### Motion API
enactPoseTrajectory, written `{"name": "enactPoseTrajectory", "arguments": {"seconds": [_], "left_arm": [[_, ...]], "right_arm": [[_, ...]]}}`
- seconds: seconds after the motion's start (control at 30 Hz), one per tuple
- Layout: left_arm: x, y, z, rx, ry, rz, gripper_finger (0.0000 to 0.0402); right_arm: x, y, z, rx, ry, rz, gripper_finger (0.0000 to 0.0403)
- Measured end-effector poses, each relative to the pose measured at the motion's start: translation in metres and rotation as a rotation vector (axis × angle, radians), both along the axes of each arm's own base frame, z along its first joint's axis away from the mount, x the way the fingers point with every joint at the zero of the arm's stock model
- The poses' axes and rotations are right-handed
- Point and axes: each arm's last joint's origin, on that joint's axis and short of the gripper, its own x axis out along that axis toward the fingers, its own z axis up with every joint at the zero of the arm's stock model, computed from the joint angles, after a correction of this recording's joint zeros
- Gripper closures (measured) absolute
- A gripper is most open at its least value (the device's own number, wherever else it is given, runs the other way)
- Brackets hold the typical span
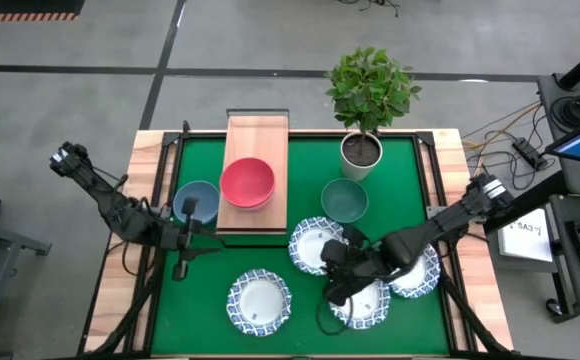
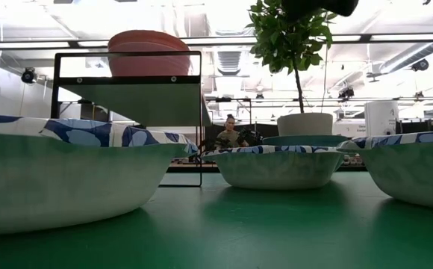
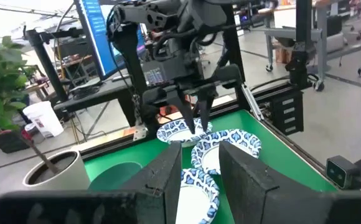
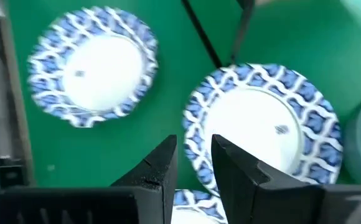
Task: Place and stack bowls onto a shelf
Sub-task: Put the white patterned bowl on the shelf
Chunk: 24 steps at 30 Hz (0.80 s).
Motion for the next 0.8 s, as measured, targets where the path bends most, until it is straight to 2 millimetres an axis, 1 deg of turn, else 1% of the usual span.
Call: {"name": "enactPoseTrajectory", "arguments": {"seconds": [0.1,0.2,0.4,0.53,0.8], "left_arm": [[-0.003,0.003,-0.003,-0.004,-0.005,0.0,0.0311],[-0.005,0.004,-0.007,-0.004,-0.005,0.0,0.0311],[-0.003,0.003,-0.023,-0.042,0.035,0.005,0.0311],[-0.002,0.002,-0.026,-0.053,0.044,0.001,0.0311],[-0.002,0.002,-0.027,-0.039,0.049,0.0,0.0311]], "right_arm": [[0.011,-0.002,-0.007,-0.001,0.088,0.003,0.0314],[0.026,-0.005,-0.014,0.046,0.141,0.032,0.0314],[0.052,-0.022,-0.027,0.115,0.232,0.113,0.0314],[0.059,-0.031,-0.027,0.14,0.249,0.131,0.0314],[0.064,-0.045,-0.033,0.127,0.262,0.105,0.0314]]}}
